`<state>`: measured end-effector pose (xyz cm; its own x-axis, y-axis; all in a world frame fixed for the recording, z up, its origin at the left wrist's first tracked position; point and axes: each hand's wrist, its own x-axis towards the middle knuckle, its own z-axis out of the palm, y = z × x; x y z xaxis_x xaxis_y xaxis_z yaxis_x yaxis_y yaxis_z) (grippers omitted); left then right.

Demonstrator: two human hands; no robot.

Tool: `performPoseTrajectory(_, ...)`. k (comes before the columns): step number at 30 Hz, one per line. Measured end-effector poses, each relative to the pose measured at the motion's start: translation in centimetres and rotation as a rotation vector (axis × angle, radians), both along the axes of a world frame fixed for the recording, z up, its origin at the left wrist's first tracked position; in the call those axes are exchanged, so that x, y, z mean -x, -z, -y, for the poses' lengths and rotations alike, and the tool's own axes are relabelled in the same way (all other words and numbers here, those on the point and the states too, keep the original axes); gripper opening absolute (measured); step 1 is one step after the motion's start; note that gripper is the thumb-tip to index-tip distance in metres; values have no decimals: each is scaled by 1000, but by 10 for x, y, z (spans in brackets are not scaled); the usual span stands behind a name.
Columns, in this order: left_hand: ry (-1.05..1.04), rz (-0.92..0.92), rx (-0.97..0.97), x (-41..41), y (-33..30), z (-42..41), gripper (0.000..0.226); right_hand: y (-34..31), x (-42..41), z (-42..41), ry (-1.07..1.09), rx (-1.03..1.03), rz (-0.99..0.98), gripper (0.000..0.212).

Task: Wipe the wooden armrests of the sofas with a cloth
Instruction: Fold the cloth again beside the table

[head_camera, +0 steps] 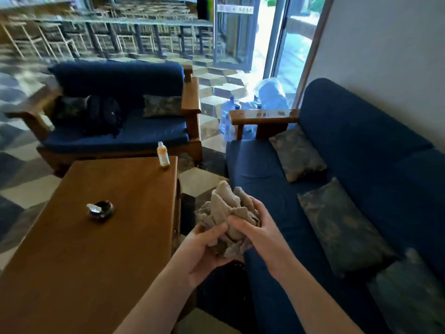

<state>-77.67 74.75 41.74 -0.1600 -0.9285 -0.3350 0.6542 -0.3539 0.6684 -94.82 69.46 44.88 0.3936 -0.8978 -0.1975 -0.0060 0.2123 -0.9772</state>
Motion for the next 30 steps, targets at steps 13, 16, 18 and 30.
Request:
performPoseTrajectory(13, -355, 98, -116, -110, 45, 239, 57, 45, -125, 264, -308, 156, -71, 79)
performPoseTrajectory(16, -489, 80, -203, -133, 47, 299, 52, 50, -162, 331, -343, 152, -90, 77)
performPoseTrajectory(18, -603, 70, -265, -158, 49, 335, 55, 52, -193, 376, -425, 93, -126, 80)
performPoseTrajectory(30, -725, -218, -87, -372, 82, 498, 62, 72, -410, 614, -493, -453, -5, 29)
